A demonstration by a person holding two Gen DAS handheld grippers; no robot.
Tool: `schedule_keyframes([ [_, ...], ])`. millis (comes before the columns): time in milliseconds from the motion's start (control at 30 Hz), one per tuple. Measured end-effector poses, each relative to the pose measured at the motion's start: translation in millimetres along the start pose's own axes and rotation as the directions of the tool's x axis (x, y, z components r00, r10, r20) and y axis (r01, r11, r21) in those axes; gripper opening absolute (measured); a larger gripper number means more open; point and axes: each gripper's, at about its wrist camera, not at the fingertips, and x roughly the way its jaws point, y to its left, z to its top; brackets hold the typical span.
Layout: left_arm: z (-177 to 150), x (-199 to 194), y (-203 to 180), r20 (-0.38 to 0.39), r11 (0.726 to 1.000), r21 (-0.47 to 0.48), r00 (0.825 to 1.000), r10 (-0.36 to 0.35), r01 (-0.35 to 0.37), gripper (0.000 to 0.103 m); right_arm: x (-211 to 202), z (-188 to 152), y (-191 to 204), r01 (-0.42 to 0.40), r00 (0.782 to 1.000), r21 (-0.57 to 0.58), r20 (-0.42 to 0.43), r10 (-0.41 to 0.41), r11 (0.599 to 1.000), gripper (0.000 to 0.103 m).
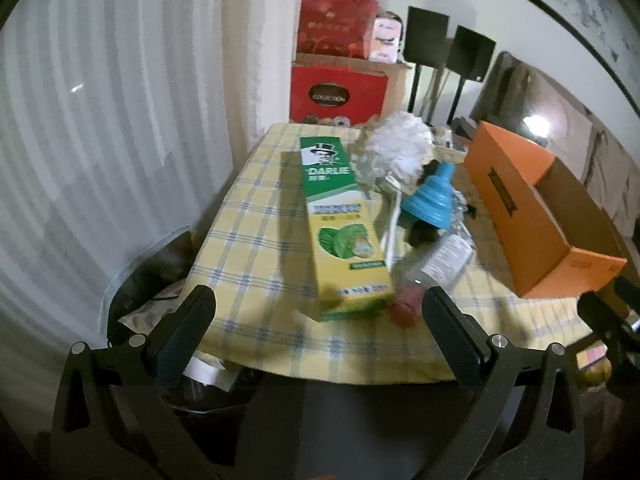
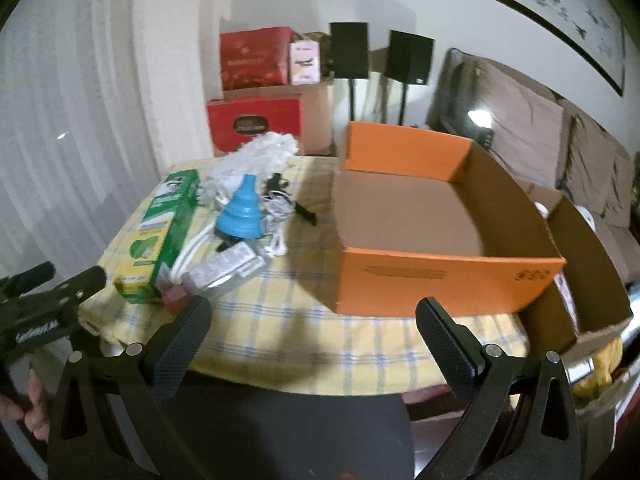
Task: Organize objects
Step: 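Move the right gripper toward the green DARLIE toothpaste box, then grasp the DARLIE toothpaste box with the right gripper and lift it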
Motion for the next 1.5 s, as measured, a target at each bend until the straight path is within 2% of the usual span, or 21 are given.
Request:
schedule_keyframes([
  [100,3.5,8.0,5.3,-0.004,1.0,-0.005,1.0,0.008,-0.008,0.103,4.6,3.9,8.8,-0.036,0.999,-0.017,0.001,0.036,0.999,0.103],
  [133,4.9,10.9,6.2,-0.035,0.984,0.132,0.993,-0.115,0.119,0.103,6.0,5.8,11.8,-0.046,0.999,-0.022,0.002,0.046,0.999,0.103],
  [567,13.3,42.0,-1.9,-0.085,0.976,0.143,0.984,-0.155,0.166,0.103,31.4,31.8,36.5,-0.123,0.992,-0.046,0.002,0.123,0.991,0.103],
  [900,25.7,78.5,-18.3,-0.136,0.97,0.143,0.975,-0.175,0.194,0.103,47.8,51.3,43.3,-0.216,0.976,-0.021,-0.007,0.216,0.976,0.103],
  [1167,29.3,102.3,-18.1,-0.176,0.969,0.122,0.965,-0.193,0.215,0.103,68.1,66.6,51.9,-0.23,0.973,-0.03,-0.028,0.229,0.973,0.103],
  [1300,29.8,109.4,-18.7,-0.189,0.967,0.128,0.962,-0.196,0.222,0.091,80.8,71.0,52.7,-0.249,0.967,-0.009,-0.049,0.249,0.968,0.103],
  [1400,29.4,111.8,-15.3,-0.192,0.962,0.113,0.955,-0.225,0.25,0.087,90.3,73.6,54.0,-0.271,0.96,0.003,-0.07,0.271,0.963,0.101],
  [1500,28.9,110.0,-10.8,-0.19,0.953,0.099,0.946,-0.263,0.285,0.073,97.2,75.3,58.7,-0.29,0.953,0.002,-0.087,0.289,0.957,0.099],
])
